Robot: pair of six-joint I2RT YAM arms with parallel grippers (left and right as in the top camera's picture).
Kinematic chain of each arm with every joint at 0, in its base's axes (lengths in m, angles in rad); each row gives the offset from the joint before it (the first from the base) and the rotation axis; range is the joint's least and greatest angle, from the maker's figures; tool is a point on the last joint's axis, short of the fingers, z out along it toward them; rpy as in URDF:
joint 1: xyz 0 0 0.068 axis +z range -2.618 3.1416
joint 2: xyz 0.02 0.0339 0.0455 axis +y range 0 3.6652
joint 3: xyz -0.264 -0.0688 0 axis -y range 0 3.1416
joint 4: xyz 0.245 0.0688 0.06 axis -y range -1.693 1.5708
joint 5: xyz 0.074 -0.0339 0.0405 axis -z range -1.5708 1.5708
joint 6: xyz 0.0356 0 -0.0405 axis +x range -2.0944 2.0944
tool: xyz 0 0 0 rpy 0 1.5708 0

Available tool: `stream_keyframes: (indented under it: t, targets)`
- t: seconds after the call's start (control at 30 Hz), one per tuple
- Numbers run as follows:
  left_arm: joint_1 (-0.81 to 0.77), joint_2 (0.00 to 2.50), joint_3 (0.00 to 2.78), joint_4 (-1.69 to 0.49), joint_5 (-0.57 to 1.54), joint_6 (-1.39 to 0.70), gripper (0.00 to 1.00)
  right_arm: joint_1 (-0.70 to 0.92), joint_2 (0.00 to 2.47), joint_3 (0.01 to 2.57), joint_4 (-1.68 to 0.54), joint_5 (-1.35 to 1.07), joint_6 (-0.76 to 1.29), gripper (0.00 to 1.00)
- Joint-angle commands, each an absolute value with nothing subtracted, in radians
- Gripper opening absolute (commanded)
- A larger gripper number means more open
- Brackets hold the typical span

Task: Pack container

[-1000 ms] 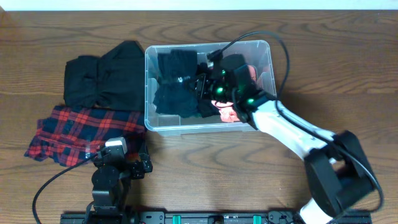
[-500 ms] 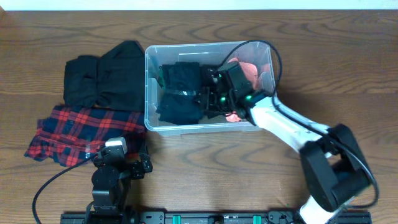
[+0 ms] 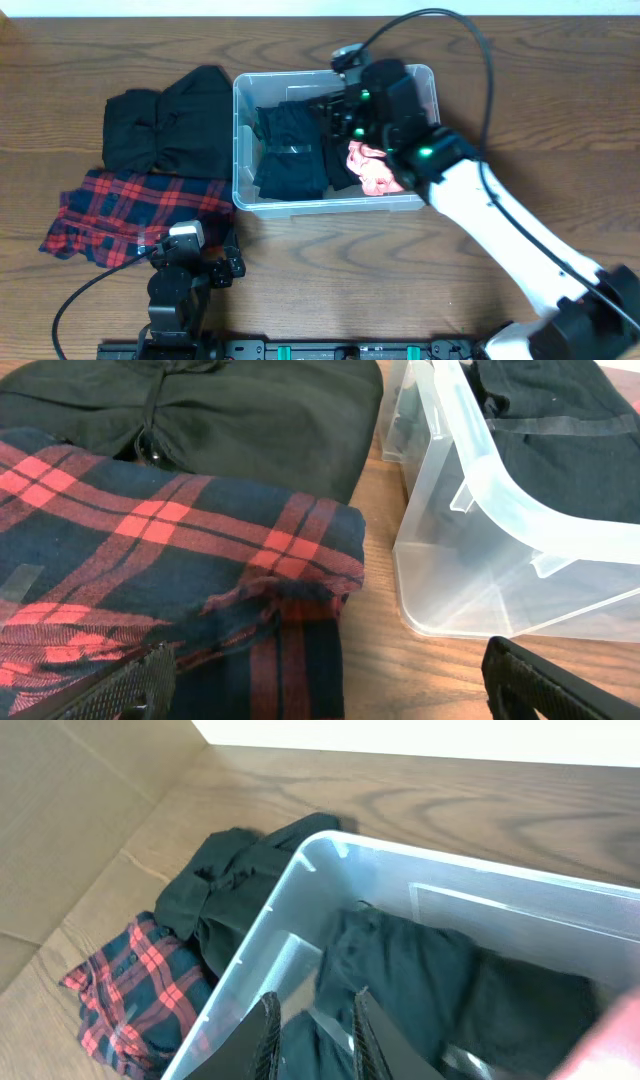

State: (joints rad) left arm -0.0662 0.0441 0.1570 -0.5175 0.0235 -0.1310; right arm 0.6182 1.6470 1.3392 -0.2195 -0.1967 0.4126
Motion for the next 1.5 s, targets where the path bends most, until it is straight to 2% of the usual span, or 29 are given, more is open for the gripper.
stream_keyframes:
  t: [0.0, 0.17, 0.3, 0.37, 0.6, 0.7, 0.73, 0.77, 0.97, 1.13, 1.27, 1.47]
  targets:
    - [-0.065, 0.043, 0.142, -0.518, 0.027, -0.136, 0.98, 0.656, 1.815, 1.33, -0.194, -0.181, 0.441, 0.22]
    - [-0.065, 0.043, 0.142, -0.518, 0.027, -0.136, 0.98, 0.662, 2.006, 1.33, -0.155, -0.248, 0.459, 0.21]
    - [-0.065, 0.043, 0.142, -0.518, 0.027, -0.136, 0.98, 0.656, 2.048, 1.331, -0.154, -0.299, 0.455, 0.25]
    - [-0.065, 0.043, 0.142, -0.518, 0.027, -0.136, 0.98, 0.645, 2.014, 1.342, -0.173, -0.349, 0.447, 0.31]
    - [-0.065, 0.043, 0.142, -0.518, 0.027, -0.136, 0.98, 0.545, 1.71, 1.377, -0.338, -0.415, 0.406, 0.65]
    - [-0.065, 0.043, 0.142, -0.518, 0.027, -0.136, 0.98, 0.453, 1.56, 1.377, -0.395, -0.415, 0.407, 0.87]
    - [-0.065, 0.043, 0.142, -0.518, 0.027, -0.136, 0.98, 0.4, 1.502, 1.377, -0.422, -0.415, 0.412, 0.97]
    - [-0.065, 0.043, 0.142, -0.517, 0.027, -0.136, 0.98, 0.364, 1.467, 1.377, -0.441, -0.416, 0.416, 0.99]
    - [-0.065, 0.043, 0.142, -0.512, 0.027, -0.136, 0.98, 0.047, 1.276, 1.377, -0.625, -0.415, 0.441, 0.99]
    - [-0.065, 0.043, 0.142, -0.514, 0.027, -0.136, 0.98, -0.182, 1.247, 1.377, -0.781, -0.415, 0.44, 0.99]
    - [-0.065, 0.043, 0.142, -0.488, 0.029, -0.139, 0.98, -0.257, 1.256, 1.376, -0.865, -0.415, 0.44, 0.99]
    - [-0.065, 0.046, 0.199, -0.517, 0.044, -0.145, 0.98, -0.272, 1.26, 1.376, -0.915, -0.415, 0.44, 0.99]
